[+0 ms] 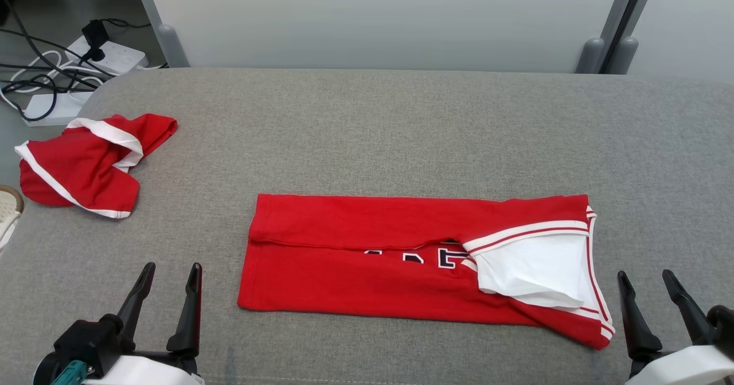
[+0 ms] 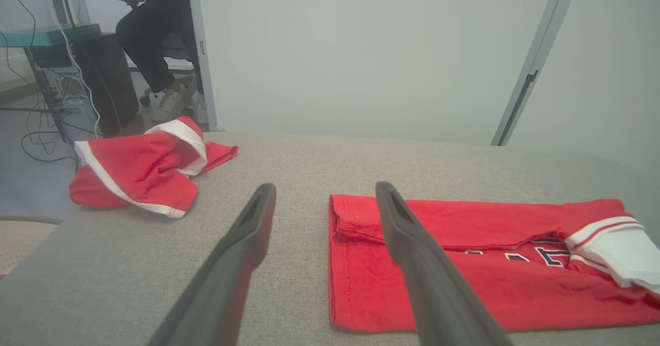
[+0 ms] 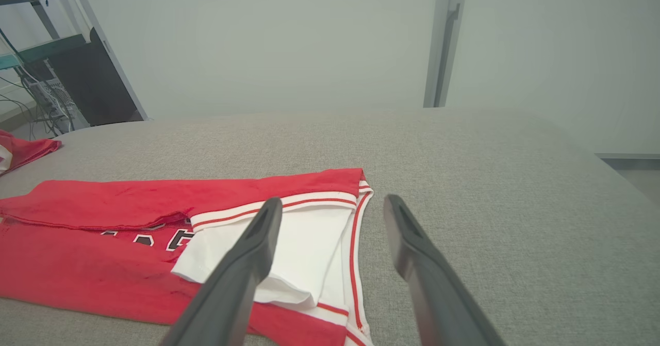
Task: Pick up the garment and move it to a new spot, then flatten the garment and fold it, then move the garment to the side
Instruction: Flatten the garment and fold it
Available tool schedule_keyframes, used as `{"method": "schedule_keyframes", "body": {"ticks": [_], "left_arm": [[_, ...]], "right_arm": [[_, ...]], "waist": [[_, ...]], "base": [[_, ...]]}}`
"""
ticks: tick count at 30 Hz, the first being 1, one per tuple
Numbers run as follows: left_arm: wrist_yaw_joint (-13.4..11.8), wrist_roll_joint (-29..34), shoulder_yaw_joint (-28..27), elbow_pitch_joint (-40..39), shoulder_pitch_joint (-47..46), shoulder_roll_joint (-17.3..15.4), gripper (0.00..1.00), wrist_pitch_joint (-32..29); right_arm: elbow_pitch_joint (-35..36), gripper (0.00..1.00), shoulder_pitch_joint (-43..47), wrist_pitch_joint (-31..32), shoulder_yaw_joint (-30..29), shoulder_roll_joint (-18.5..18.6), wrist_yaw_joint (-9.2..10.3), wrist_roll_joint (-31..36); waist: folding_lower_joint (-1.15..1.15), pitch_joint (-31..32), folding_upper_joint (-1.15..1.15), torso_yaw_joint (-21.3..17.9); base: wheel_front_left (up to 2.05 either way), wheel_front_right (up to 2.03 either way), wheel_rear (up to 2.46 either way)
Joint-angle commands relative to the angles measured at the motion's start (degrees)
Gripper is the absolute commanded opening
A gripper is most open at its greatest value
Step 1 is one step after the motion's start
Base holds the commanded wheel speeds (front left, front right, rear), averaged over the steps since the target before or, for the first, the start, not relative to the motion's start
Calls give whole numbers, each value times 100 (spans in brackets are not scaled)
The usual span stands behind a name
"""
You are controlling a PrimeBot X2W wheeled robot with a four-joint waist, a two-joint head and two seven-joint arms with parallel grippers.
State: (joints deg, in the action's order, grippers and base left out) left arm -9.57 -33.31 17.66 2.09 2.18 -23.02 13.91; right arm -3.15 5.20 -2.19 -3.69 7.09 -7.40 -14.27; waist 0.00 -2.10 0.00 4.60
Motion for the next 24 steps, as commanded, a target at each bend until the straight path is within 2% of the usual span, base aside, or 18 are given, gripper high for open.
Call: {"method": "schedule_keyframes", "body": {"ticks": [1,13,17,24], "left_arm": [[17,52,-241,-120,-232,-163,100,59],[1,45,-248,-138,-326,-159,100,66],[50,64,-200,-140,-479,-128,100,70],[208,90,-57,0,-758,1,100,80]], "right_arm": [[121,100,-161,27,99,96,-9,-19],[65,100,-554,168,-16,331,-9,3],[-471,100,-983,492,3,615,-9,-20],[-1793,100,-1627,997,456,997,-9,-300]], "waist": [[0,-8,0,4],[0,-144,0,98],[0,-330,0,181],[0,-546,0,436]], "base": [[0,0,0],[0,0,0],[0,0,0],[0,0,0]]}}
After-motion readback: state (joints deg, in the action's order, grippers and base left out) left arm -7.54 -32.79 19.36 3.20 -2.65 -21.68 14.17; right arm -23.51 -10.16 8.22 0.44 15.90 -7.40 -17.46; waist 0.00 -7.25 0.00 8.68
